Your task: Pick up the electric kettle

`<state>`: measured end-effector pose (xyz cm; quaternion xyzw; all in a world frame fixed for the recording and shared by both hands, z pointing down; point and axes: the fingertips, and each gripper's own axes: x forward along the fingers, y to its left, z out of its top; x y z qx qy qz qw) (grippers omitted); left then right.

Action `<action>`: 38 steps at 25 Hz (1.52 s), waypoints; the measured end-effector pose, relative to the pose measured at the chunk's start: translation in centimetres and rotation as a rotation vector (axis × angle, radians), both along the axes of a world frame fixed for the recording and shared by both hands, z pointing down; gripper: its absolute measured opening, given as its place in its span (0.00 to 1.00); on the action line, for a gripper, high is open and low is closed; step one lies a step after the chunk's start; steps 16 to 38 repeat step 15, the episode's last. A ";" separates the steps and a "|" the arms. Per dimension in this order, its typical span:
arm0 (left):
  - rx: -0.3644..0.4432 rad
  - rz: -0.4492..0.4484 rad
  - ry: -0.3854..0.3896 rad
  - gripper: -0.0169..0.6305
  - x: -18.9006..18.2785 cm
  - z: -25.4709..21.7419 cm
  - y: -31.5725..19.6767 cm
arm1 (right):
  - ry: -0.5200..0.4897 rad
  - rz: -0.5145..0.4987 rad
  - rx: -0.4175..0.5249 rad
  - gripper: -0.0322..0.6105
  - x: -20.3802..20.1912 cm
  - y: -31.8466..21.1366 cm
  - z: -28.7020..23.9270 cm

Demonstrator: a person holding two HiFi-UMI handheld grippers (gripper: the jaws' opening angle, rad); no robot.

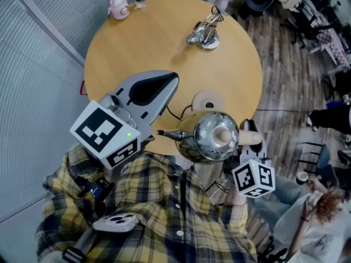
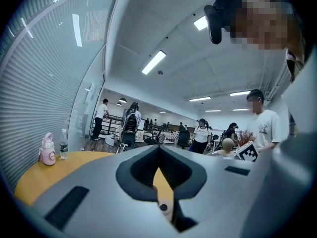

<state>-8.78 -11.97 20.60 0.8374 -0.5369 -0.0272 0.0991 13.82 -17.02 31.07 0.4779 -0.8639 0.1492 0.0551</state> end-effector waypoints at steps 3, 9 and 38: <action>0.000 0.015 -0.016 0.03 0.6 0.1 -0.4 | 0.004 -0.002 0.004 0.18 0.0 -0.3 -0.1; 0.021 0.054 -0.045 0.03 2.2 -0.3 -0.6 | 0.008 -0.001 0.019 0.18 0.1 -0.9 -1.0; 0.000 0.041 -0.054 0.03 1.5 -0.1 -0.2 | 0.002 0.002 0.004 0.18 -0.1 -0.6 -0.2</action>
